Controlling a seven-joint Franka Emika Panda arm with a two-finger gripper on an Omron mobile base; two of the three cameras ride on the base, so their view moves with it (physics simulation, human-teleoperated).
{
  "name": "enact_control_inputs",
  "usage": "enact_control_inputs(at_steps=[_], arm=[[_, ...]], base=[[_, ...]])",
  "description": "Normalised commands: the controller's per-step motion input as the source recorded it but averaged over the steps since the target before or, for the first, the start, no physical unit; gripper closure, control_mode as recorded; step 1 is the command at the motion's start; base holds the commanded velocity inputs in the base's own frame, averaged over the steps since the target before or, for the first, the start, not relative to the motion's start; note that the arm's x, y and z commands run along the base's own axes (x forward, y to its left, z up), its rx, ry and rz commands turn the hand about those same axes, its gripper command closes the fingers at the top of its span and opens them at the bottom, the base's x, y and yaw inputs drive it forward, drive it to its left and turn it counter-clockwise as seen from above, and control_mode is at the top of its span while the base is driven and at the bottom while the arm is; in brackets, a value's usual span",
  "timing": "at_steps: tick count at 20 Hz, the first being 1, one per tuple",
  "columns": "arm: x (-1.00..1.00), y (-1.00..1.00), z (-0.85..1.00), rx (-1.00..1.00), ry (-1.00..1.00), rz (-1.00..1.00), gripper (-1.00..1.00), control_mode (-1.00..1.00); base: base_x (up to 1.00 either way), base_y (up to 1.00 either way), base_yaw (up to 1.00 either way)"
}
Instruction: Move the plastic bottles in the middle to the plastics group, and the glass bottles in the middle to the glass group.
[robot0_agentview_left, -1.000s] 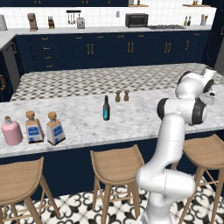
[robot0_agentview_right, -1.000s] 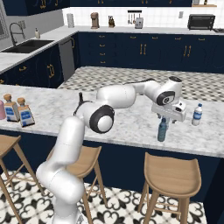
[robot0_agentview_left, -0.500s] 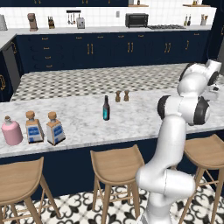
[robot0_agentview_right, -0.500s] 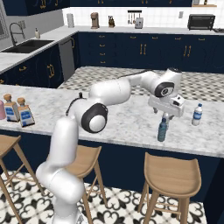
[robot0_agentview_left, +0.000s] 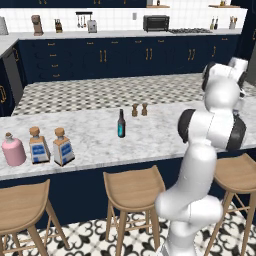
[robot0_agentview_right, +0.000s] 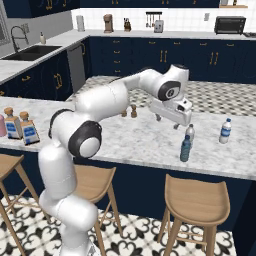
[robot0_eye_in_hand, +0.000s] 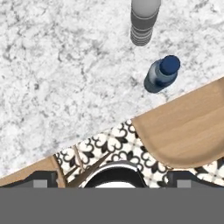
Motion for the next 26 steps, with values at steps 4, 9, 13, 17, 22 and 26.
enact_control_inputs(at_steps=[4,9,13,17,22,26], arm=[[-0.44,0.74,0.32,0.00,0.00,-0.02,-1.00,-1.00],[-0.35,0.71,0.23,0.00,0.00,0.00,-1.00,-1.00],[-0.21,0.80,0.05,0.00,0.00,0.00,-1.00,-1.00],[-0.22,0.69,0.04,0.00,0.00,0.00,-1.00,-1.00],[-0.27,0.56,0.00,0.00,-0.01,0.00,-1.00,-1.00],[-0.20,0.57,0.00,0.00,-0.01,0.00,-1.00,-1.00]], base=[[0.00,0.00,0.00],[0.00,0.00,0.00],[0.00,0.00,0.00],[0.00,0.00,0.00],[0.00,0.00,0.00],[0.00,0.00,0.00]])
